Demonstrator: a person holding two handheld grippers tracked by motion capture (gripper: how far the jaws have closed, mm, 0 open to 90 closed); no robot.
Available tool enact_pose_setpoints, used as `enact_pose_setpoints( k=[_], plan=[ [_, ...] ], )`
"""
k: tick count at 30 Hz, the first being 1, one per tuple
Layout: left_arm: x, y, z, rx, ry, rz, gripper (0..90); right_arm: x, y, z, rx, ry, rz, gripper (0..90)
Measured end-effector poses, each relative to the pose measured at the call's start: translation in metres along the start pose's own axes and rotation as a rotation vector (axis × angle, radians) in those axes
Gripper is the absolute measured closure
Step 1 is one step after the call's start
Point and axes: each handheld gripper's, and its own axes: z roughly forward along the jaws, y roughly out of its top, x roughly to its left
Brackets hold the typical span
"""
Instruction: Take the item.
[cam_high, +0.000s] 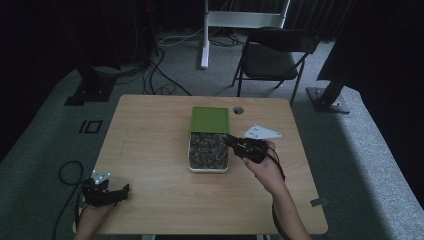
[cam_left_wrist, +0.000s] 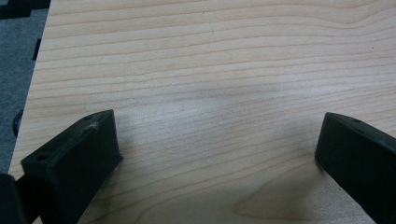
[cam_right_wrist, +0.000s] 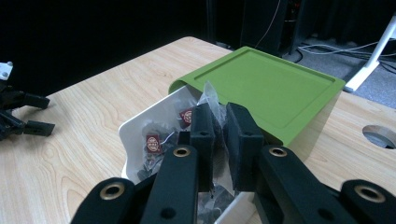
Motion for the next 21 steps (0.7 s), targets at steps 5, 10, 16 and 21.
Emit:
enact_pose_setpoints(
  k=[5,10,16,21],
  plan=[
    [0.0,0.0,0.0,0.0,0.0,0.0,0.2,-0.004,0.0,-0.004,-0.006,-0.009,0.005,82.4],
    [0.0,0.0,0.0,0.0,0.0,0.0,0.2,-0.009,-0.002,-0.008,-0.012,-0.024,0.014,82.3],
    [0.0,0.0,0.0,0.0,0.0,0.0,0.2,-0.017,-0.005,-0.015,-0.018,-0.044,0.024,82.4],
    [0.0,0.0,0.0,0.0,0.0,0.0,0.2,-0.023,-0.007,-0.019,-0.018,-0.057,0.038,82.4]
  ],
)
